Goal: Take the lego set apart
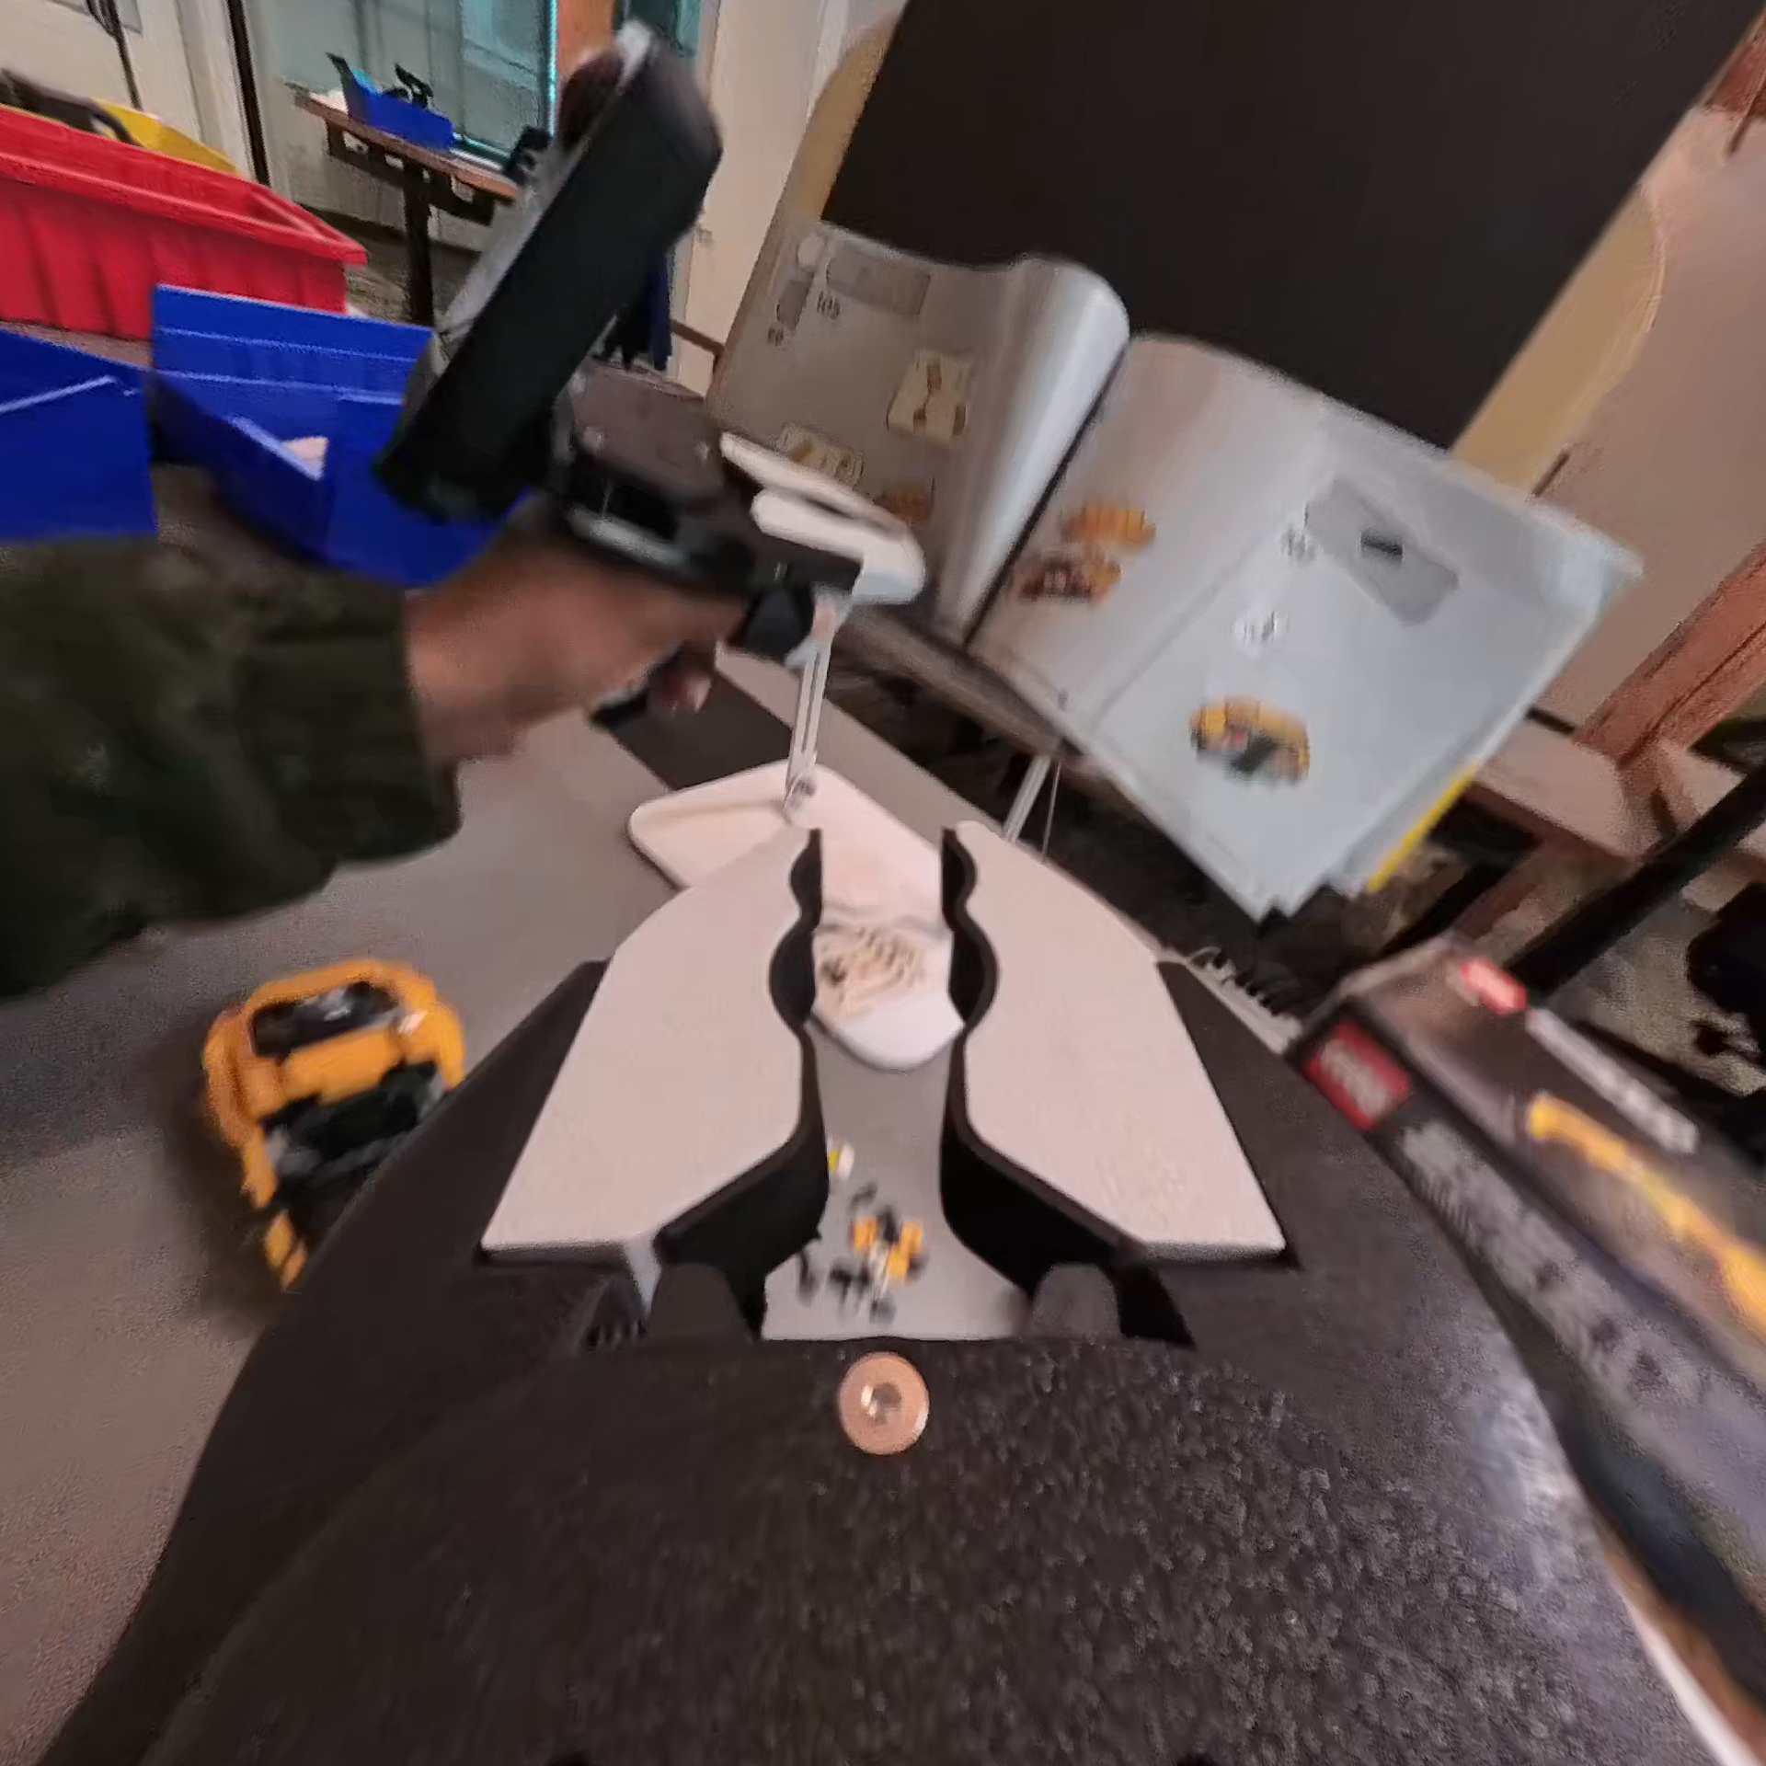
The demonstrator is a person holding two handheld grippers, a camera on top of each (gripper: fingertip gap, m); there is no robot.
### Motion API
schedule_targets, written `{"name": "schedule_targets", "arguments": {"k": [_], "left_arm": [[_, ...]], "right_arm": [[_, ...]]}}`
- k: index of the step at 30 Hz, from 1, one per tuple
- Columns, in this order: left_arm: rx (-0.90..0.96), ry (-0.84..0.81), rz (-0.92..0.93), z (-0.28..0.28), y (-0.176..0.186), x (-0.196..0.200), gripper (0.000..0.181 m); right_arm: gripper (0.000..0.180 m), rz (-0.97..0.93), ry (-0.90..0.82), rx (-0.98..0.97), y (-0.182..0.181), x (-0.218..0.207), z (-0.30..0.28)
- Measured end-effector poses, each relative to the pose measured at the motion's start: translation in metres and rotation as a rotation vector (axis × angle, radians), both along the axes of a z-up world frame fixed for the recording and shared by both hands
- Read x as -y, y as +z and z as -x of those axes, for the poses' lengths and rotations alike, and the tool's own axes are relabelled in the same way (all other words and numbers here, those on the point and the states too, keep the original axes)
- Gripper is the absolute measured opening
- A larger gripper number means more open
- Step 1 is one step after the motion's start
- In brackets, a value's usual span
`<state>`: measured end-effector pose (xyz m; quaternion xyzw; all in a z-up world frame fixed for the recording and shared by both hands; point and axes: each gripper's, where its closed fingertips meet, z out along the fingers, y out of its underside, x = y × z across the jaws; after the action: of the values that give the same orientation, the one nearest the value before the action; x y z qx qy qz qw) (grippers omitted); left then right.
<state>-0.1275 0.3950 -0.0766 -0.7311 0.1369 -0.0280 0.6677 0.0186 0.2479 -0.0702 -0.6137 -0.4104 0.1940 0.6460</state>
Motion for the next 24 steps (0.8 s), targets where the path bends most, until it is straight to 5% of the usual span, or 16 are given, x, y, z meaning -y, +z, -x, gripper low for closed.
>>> {"name": "schedule_targets", "arguments": {"k": [1,8,15,24], "left_arm": [[0.006,-0.004,-0.003,0.000,0.000,0.000,0.002],[-0.006,-0.057,-0.005,-0.003,-0.002,0.004,0.005],[-0.022,-0.111,-0.047,0.014,0.005,0.024,0.014],[0.327,-0.026,-0.138,0.086,0.042,0.024,0.062]], "right_arm": [[0.031,-0.017,0.003,0.007,0.014,-0.012,0.016],[0.077,-0.107,-0.144,0.052,0.089,-0.128,0.122],[0.024,-0.211,-0.267,0.109,0.083,-0.169,0.128],[0.005,-0.199,-0.263,-0.009,0.082,-0.177,0.093]]}}
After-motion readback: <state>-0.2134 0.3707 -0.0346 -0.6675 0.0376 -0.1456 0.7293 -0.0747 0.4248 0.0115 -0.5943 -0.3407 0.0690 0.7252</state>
